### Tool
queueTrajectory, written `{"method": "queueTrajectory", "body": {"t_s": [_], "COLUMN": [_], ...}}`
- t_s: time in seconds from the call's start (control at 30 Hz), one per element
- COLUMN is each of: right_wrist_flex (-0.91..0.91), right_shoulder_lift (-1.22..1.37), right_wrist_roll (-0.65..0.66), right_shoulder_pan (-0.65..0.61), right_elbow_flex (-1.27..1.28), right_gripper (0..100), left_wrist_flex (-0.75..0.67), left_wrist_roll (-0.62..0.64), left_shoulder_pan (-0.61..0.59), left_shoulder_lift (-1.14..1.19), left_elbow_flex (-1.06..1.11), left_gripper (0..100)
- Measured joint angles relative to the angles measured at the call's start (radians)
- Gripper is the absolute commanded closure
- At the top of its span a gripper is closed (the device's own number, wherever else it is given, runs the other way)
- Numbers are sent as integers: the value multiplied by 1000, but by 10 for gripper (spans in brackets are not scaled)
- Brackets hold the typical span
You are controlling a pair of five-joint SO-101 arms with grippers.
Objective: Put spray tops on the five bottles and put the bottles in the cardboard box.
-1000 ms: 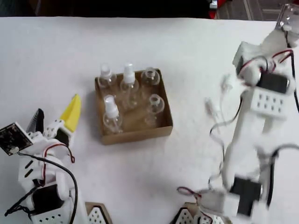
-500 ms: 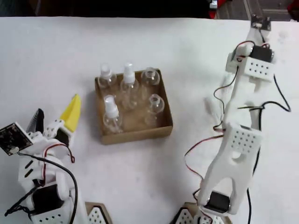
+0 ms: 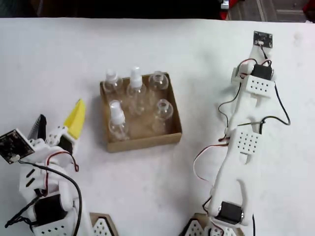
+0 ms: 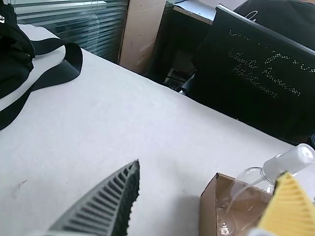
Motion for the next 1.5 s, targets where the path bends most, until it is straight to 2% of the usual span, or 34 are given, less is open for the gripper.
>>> {"method": "queueTrajectory", "body": {"t_s": [0.07, 0.17, 0.53, 0.83, 1.03, 1.27, 1.5], "right_wrist_flex": [-3, -3, 71, 272, 279, 284, 287], "right_shoulder_lift": [5, 9, -43, -431, -641, -910, -1298], "right_wrist_roll": [0, 0, 2, 2, 2, 2, 2], "right_shoulder_pan": [-6, -17, -20, -77, -150, -221, -315], "right_elbow_flex": [-2, -2, -6, -8, -8, 6, 374], "right_gripper": [893, 989, 981, 981, 981, 982, 982], "left_wrist_flex": [0, 0, 0, 0, 0, 0, 0], "left_wrist_roll": [0, 0, 0, 0, 0, -55, -63], "left_shoulder_pan": [0, 0, 0, 0, 3, 68, 74], "left_shoulder_lift": [0, 0, 0, 0, 0, 0, 0], "left_elbow_flex": [0, 0, 0, 0, 0, 0, 0], "left_gripper": [605, 605, 605, 605, 604, 604, 604]}}
